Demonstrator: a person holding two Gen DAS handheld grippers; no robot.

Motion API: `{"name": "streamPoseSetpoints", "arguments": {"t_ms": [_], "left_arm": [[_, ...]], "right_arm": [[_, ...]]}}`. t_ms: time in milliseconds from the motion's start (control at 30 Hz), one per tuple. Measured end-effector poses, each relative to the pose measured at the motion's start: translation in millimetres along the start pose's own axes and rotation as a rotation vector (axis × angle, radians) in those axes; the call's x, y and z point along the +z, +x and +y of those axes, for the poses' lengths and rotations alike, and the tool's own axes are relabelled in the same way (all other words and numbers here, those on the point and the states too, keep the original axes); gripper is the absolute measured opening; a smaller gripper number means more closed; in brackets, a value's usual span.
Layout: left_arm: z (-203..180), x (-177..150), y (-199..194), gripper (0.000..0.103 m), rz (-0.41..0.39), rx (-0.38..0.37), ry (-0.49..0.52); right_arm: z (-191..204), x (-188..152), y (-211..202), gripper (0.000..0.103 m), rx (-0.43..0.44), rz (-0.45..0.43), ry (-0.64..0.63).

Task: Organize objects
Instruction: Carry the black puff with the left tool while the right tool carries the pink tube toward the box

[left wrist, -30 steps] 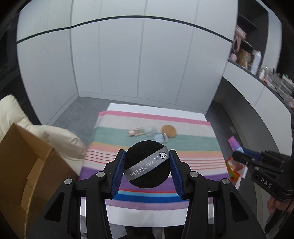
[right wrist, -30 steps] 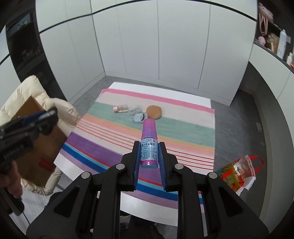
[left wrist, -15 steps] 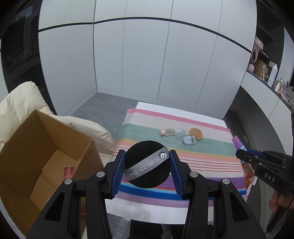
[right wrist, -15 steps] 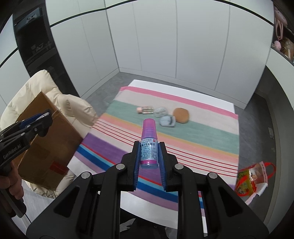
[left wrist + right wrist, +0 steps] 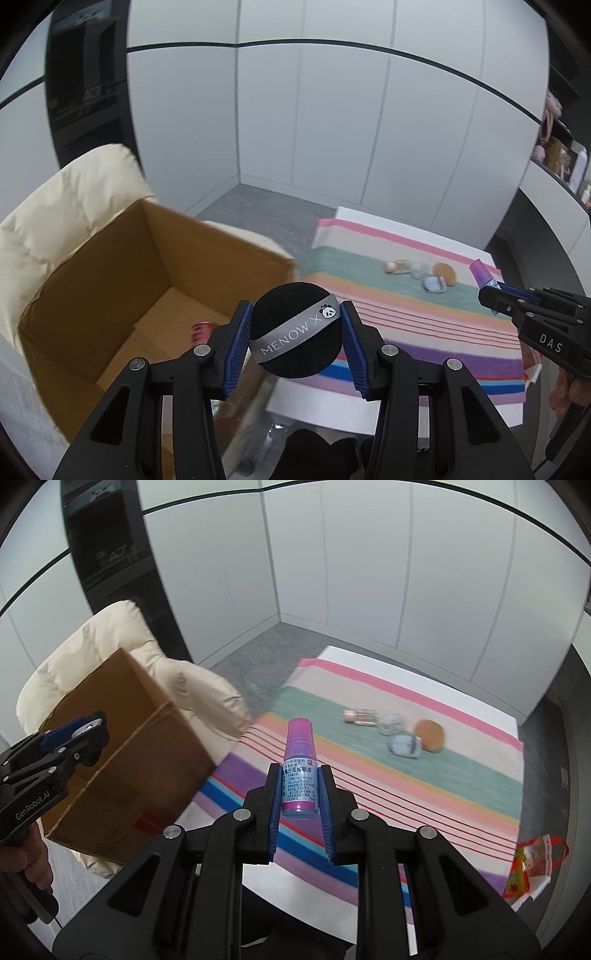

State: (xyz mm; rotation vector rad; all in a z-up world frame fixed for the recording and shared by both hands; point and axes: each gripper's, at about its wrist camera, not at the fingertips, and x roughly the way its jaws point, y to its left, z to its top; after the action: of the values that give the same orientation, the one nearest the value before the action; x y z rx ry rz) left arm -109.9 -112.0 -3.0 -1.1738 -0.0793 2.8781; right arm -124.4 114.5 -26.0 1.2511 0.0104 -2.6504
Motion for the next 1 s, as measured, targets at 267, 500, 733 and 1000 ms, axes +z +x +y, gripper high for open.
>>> {"name": "streamPoseSetpoints", "arguments": {"t_ms": [267, 500, 733, 1000], "left_arm": [[47.1, -7.0, -8.9, 0.048, -0.001, 0.059, -0.061], [73.3, -17.0, -16.9, 0.051, 0.006, 0.1, -0.093], [92.7, -28.7, -26.4, 0.055, 0.014, 0.117, -0.106], [125.5, -37.4, -50.9, 0.103, -0.045, 0.218, -0.151]], "right_arm": [[51.6, 6.4, 10.9, 0.02, 0.05, -0.003, -0.085], [95.3, 9.4, 18.3, 0.02, 0.096, -0.001, -0.147], [133.1, 10.8, 23.8, 0.02, 0.143, 0.005, -0.198], [176.3, 11.5, 29.9, 0.02, 0.193, 0.014, -0.253]]}}
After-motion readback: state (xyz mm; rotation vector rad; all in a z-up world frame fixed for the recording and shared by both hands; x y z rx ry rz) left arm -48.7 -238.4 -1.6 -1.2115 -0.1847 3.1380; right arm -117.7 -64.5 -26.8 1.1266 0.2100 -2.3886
